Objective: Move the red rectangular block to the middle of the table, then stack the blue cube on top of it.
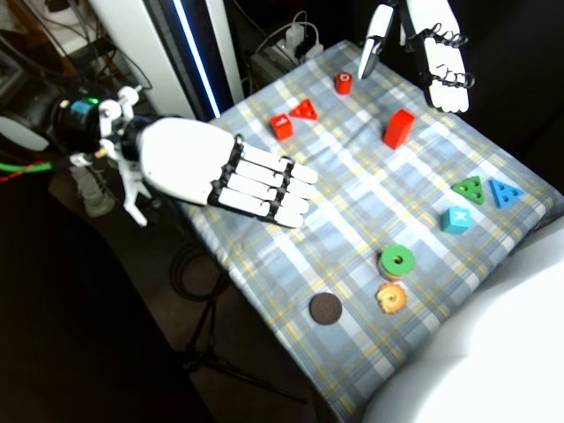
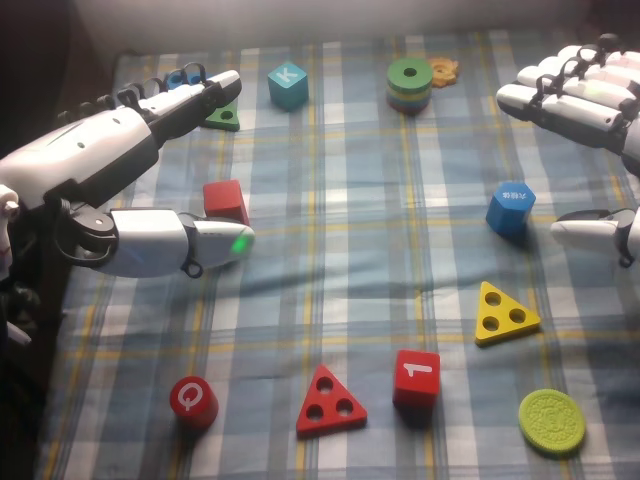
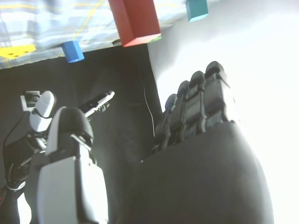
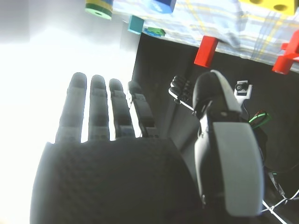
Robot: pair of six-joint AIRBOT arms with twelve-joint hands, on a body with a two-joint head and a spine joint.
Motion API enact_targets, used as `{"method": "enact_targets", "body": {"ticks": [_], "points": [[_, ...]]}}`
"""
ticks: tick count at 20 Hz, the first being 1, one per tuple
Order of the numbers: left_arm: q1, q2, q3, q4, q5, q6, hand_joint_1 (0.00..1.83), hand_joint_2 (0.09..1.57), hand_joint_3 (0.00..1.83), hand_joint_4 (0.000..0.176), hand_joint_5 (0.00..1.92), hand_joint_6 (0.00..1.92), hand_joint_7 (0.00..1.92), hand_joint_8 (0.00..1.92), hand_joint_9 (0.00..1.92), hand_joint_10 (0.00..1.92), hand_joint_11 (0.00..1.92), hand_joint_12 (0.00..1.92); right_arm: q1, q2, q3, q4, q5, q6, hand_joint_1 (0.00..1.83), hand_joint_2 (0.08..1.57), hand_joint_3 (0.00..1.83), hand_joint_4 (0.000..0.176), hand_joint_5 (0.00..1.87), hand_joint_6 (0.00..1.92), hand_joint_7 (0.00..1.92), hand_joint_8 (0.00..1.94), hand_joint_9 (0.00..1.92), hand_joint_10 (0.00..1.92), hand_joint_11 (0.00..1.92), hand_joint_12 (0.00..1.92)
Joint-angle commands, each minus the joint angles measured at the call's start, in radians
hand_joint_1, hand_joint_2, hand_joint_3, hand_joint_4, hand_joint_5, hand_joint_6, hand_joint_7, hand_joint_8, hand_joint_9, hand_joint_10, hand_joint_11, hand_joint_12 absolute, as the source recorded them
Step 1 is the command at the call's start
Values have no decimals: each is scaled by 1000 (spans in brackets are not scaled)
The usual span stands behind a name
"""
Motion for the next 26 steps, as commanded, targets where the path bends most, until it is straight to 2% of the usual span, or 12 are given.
{"method": "enact_targets", "body": {"ticks": [1,2,3,4,9,15,17,22,26], "points": [[-1,-3,5,1,-115,-4,680,1038,0,22,1,0,52,7,5,2,0,0,7,-1,1,8,120,7,361,1216,0,4,0,0,0,0,0,0,0,0],[1,-7,10,-8,-114,-4,682,1028,0,7,15,5,77,16,19,8,0,0,7,-1,1,10,122,7,365,1220,0,0,0,0,0,0,0,0,0,0],[2,-12,15,-17,-110,-4,680,1023,0,6,13,4,78,14,13,5,0,0,6,-1,1,11,123,8,366,1219,0,0,0,0,0,0,0,0,0,0],[4,-21,25,-29,-104,-3,689,1022,0,0,18,5,84,14,13,4,0,0,5,-1,1,13,125,10,368,1221,0,8,0,0,0,0,0,0,0,0],[3,-57,61,-71,-93,-3,782,1023,2,0,167,14,277,19,105,20,0,0,3,-1,1,19,131,16,431,1215,0,0,0,0,0,0,0,0,0,0],[3,-74,82,-108,-81,8,831,1070,2,0,363,17,444,14,299,30,0,0,3,0,1,19,139,35,448,1216,0,0,0,0,0,0,0,0,0,0],[2,-81,90,-111,-70,14,903,1069,0,0,444,20,507,11,349,28,0,0,3,0,1,19,140,37,453,1220,0,0,0,0,0,0,0,0,0,0],[-24,-103,96,-148,-31,128,943,1075,1,0,515,31,589,26,435,48,0,0,0,1,1,19,142,44,430,1219,0,0,0,0,0,0,0,0,0,0],[-33,-110,103,-151,-17,142,933,1075,0,0,514,21,599,18,440,41,28,21,-4,1,1,19,145,50,449,1217,0,0,0,0,0,0,0,0,0,0]]}}
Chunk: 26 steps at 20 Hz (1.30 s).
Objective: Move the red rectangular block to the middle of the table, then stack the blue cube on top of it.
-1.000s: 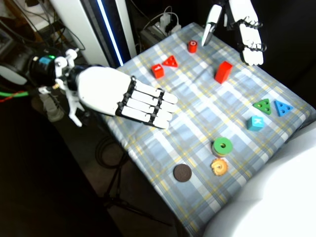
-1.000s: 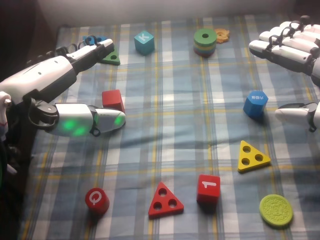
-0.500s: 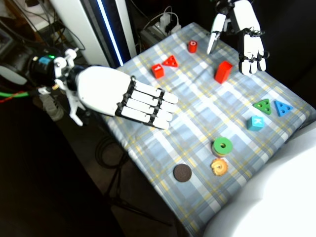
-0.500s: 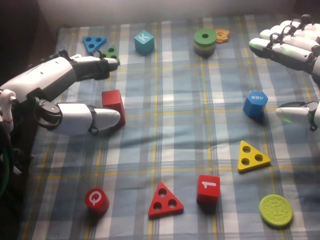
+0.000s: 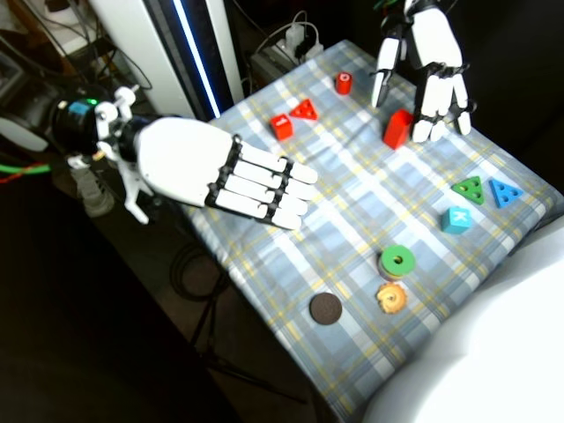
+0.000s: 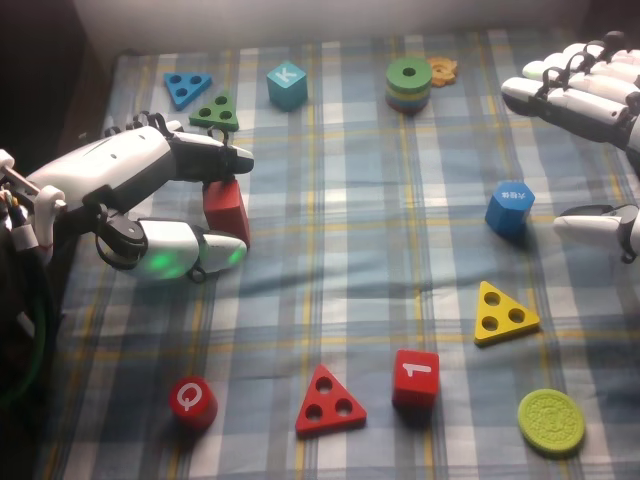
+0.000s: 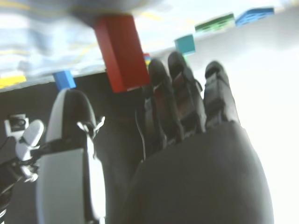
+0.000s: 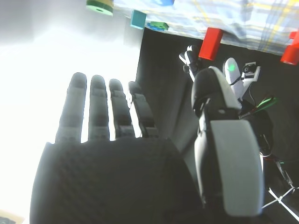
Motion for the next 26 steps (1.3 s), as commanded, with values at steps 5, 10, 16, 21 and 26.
{"method": "enact_targets", "body": {"ticks": [5,10,16,21,26], "points": [[-25,-13,10,9,-87,39,924,1084,0,0,526,3,630,3,488,9,5,211,1,1,1,3,128,13,384,1227,4,0,0,0,0,0,0,0,0,0],[-47,-42,25,-28,-58,140,958,1114,1,0,628,8,849,41,667,189,0,1336,-7,1,1,3,135,23,374,1232,4,0,0,0,0,0,0,0,0,0],[-70,-72,51,-67,-28,220,1210,1197,0,0,770,1131,898,1309,736,991,71,1742,-12,2,1,3,143,32,431,1236,3,0,0,0,0,0,0,0,0,0],[-81,-70,41,-53,-38,220,1195,1210,0,0,744,1187,872,1336,663,1010,1,1737,-20,2,1,3,150,40,428,1238,2,0,0,0,0,0,0,0,0,0],[-99,-58,8,-1,-68,220,1208,1216,0,0,719,1195,876,1357,643,1024,0,1700,-25,2,1,3,155,44,409,1239,1,0,0,0,0,0,0,0,0,0]]}}
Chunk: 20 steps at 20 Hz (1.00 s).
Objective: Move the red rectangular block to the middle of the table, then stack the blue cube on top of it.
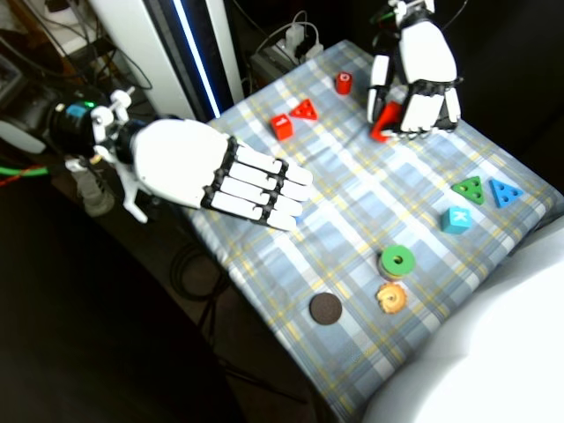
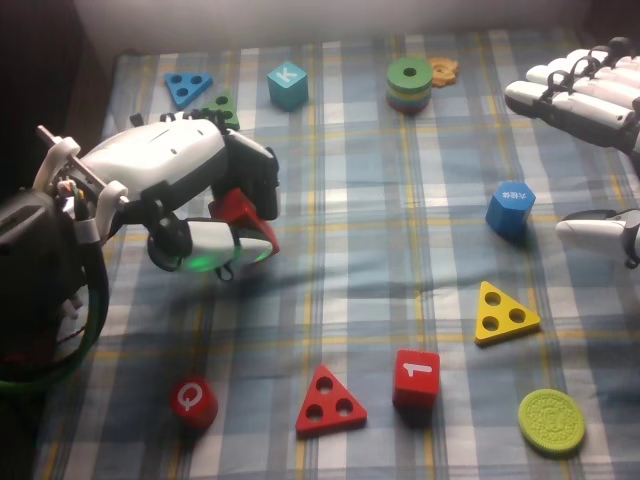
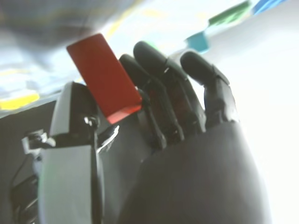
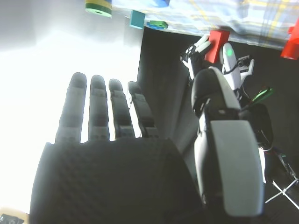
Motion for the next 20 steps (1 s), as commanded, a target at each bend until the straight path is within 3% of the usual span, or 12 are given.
{"method": "enact_targets", "body": {"ticks": [1,3,5,7,11,13,14,16,17,20], "points": [[-18,8,-1,31,-117,-3,1216,1213,0,0,722,1178,884,1355,653,1013,0,1692,6,1,0,4,120,7,409,1238,1,0,0,0,0,0,0,0,0,0],[-30,6,-7,52,-116,-3,1235,1190,0,0,759,1122,933,1283,709,955,0,1673,6,1,0,4,120,7,423,1237,0,0,0,0,0,0,0,0,0,0],[-48,-3,-7,75,-111,-3,1226,1204,0,0,740,1145,898,1348,683,1140,10,1826,5,1,-1,4,122,8,439,1238,0,0,0,0,0,0,0,0,0,0],[-68,-20,2,94,-90,-3,1194,1234,3,0,683,1256,847,1401,598,1119,0,1754,5,1,-1,4,122,8,400,1250,5,0,0,0,0,0,0,0,0,0],[-111,-75,44,119,-25,-3,1202,1219,1,0,710,1225,880,1369,654,1303,63,1906,0,1,-1,4,122,9,415,1244,1,0,0,0,0,0,0,0,0,0],[-133,-109,74,130,23,-3,1177,1231,0,0,689,1305,861,1346,628,1161,4,1812,-2,1,0,4,122,10,405,1246,2,0,0,0,0,0,0,0,0,0],[-144,-129,94,134,52,-3,1178,1222,0,0,713,1282,866,1323,626,1105,0,1762,-3,1,0,4,122,11,438,1244,0,0,0,0,0,0,0,0,0,0],[-160,-158,121,139,97,7,1214,1203,0,0,777,1109,878,1387,683,1317,92,1888,-4,1,0,4,122,11,444,1241,0,0,0,0,0,0,0,0,0,0],[-165,-166,126,136,107,23,1196,1218,4,0,747,1166,847,1413,627,1300,25,1883,-5,1,0,4,122,11,443,1240,0,0,0,0,0,0,0,0,0,0],[-183,-203,144,121,156,106,1206,1206,1,0,793,1089,852,1428,623,1314,5,1844,-6,1,0,4,123,13,464,1249,2,0,0,0,0,0,0,0,0,0]]}}
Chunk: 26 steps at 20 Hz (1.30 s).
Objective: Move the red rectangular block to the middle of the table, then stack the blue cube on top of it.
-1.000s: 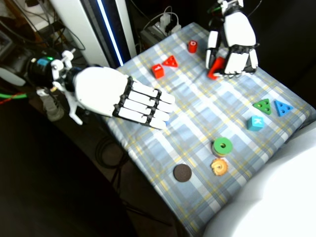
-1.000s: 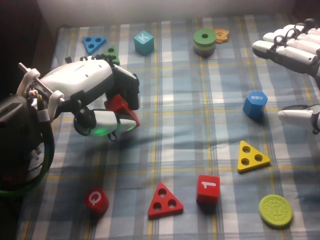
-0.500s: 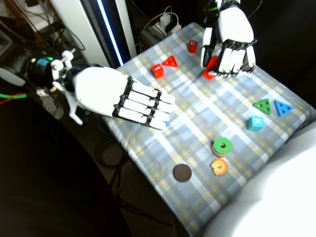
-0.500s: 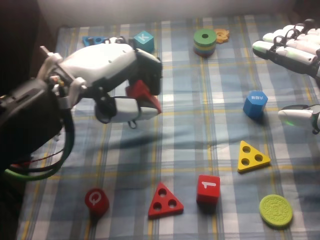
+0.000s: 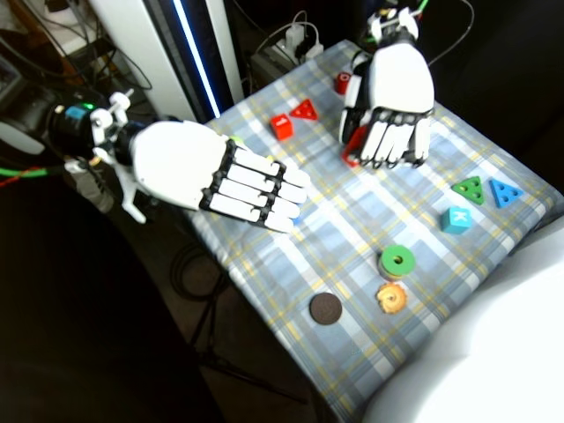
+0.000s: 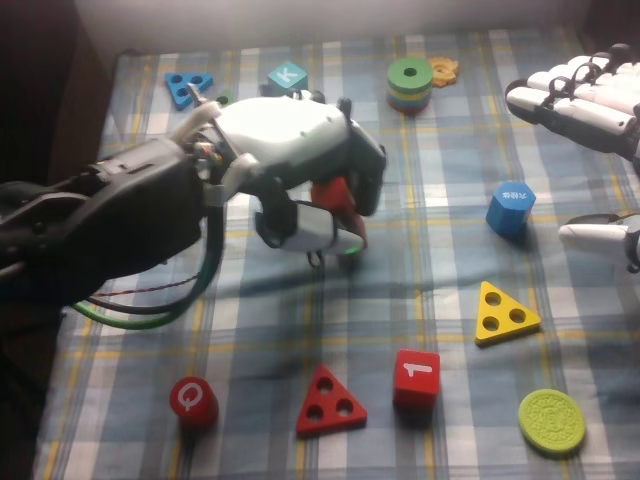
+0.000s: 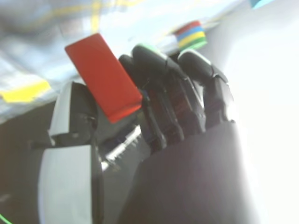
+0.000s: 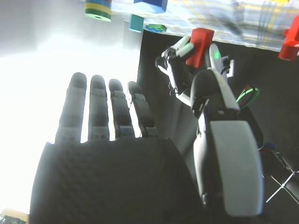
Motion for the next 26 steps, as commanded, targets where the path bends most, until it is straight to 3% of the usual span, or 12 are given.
{"method": "enact_targets", "body": {"ticks": [1,4,7,9,10,11,19,21,23,24,25,26], "points": [[-15,-7,6,11,-81,3,1162,1228,0,0,755,1251,807,1365,597,1126,0,1713,6,1,0,6,122,6,435,1252,3,0,0,0,0,0,0,0,0,0],[-10,-14,5,13,-72,10,1169,1225,0,0,752,1231,824,1382,617,1147,0,1801,6,1,0,6,122,7,436,1249,1,0,0,0,0,0,0,0,0,0],[-1,-14,-8,28,-72,10,1142,1309,2,0,567,1390,713,1644,460,1547,0,1910,5,1,0,6,122,9,441,1254,3,0,0,0,0,0,0,0,0,0],[5,-14,-18,35,-75,11,833,1232,0,10,421,603,406,1162,256,1343,0,1770,4,1,0,6,123,9,442,1248,0,0,0,0,0,0,0,0,0,0],[7,-14,-23,39,-76,11,840,1232,0,16,399,352,415,609,238,1025,0,1534,4,1,1,7,124,9,428,1252,2,0,0,0,0,0,0,0,0,0],[8,-14,-25,39,-78,11,828,1243,2,9,414,256,441,348,225,872,0,1477,4,1,1,8,124,9,415,1249,0,0,0,0,0,0,0,0,0,0],[11,-13,-32,44,-78,11,820,1184,0,64,466,78,498,86,129,1126,0,1696,2,1,1,13,126,10,418,1246,0,0,0,0,0,0,0,0,0,0],[17,-5,-40,44,-88,11,836,1119,0,106,276,7,283,5,12,773,0,1352,1,1,1,13,126,10,415,1245,0,0,0,0,0,0,0,0,0,0],[20,3,-47,44,-95,11,886,1076,0,96,250,2,222,0,2,576,0,1223,1,1,0,13,126,10,423,1239,0,0,0,0,0,0,0,0,0,0],[22,11,-54,44,-105,10,802,1013,0,135,49,10,44,0,0,114,0,424,1,1,0,13,126,10,424,1238,0,20,0,0,0,0,0,0,0,0],[25,24,-64,44,-117,-2,694,964,0,168,9,1,8,0,0,22,0,84,1,2,-1,13,126,10,424,1228,0,26,0,0,0,0,0,0,0,0],[28,41,-75,52,-133,-34,621,946,0,174,1,0,1,0,0,4,0,16,1,3,-2,13,126,10,427,1223,0,21,0,0,0,0,0,0,0,0]]}}
